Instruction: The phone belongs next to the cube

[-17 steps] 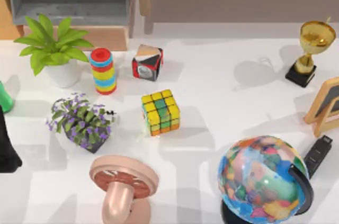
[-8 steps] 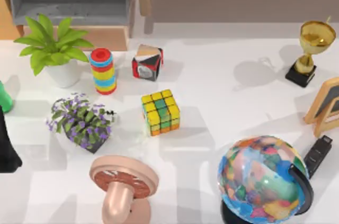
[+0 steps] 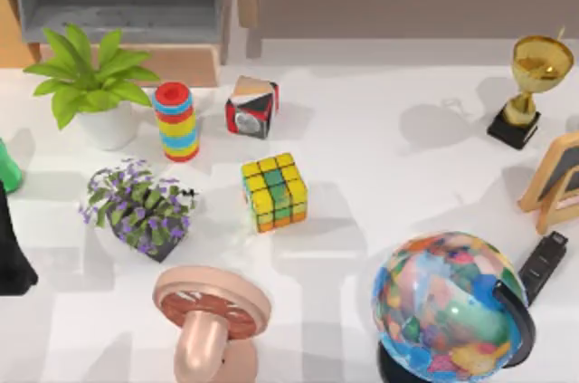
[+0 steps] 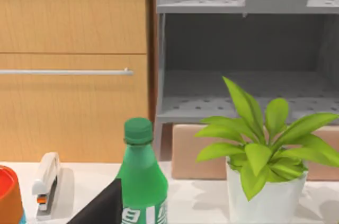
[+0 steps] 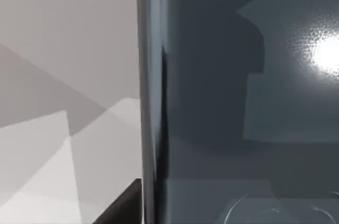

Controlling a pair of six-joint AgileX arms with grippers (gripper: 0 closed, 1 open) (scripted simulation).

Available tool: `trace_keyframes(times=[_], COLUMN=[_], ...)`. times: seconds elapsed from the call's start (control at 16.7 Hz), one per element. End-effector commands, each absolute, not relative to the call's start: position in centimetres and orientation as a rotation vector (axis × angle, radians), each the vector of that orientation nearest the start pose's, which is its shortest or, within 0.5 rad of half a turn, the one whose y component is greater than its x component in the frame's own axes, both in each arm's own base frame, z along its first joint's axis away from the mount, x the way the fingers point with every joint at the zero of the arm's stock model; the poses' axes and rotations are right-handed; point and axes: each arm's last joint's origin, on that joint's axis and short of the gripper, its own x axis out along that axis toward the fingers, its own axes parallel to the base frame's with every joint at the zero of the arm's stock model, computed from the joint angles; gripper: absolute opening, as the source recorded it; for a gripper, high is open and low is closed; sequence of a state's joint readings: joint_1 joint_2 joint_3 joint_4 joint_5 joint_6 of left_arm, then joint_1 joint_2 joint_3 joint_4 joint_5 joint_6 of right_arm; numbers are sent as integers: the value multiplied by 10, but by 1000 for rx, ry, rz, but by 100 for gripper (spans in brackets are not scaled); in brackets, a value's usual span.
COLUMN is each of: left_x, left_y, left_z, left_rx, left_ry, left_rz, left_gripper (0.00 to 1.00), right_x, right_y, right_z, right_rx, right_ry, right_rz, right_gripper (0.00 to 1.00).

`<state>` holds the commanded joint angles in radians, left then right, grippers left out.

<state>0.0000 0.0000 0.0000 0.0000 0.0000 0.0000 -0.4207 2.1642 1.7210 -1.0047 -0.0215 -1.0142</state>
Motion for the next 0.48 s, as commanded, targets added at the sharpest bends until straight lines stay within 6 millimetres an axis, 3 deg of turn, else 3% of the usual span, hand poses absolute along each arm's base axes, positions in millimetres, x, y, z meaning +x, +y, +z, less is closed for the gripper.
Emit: trace_keyframes(times=[0.24,0.48], left_x=[106,106], left_y=[-1,-1], left_z=[160,160], left_rx=[0,0], left_ry=[0,0], left_rz=[0,0], left_gripper=[100,100], right_x=[413,425], right_y=[-134,-74], right_z=[218,258], right_rx=[-521,-468], right_ry=[1300,1194], right_rz=[317,253], right_gripper=[0,0])
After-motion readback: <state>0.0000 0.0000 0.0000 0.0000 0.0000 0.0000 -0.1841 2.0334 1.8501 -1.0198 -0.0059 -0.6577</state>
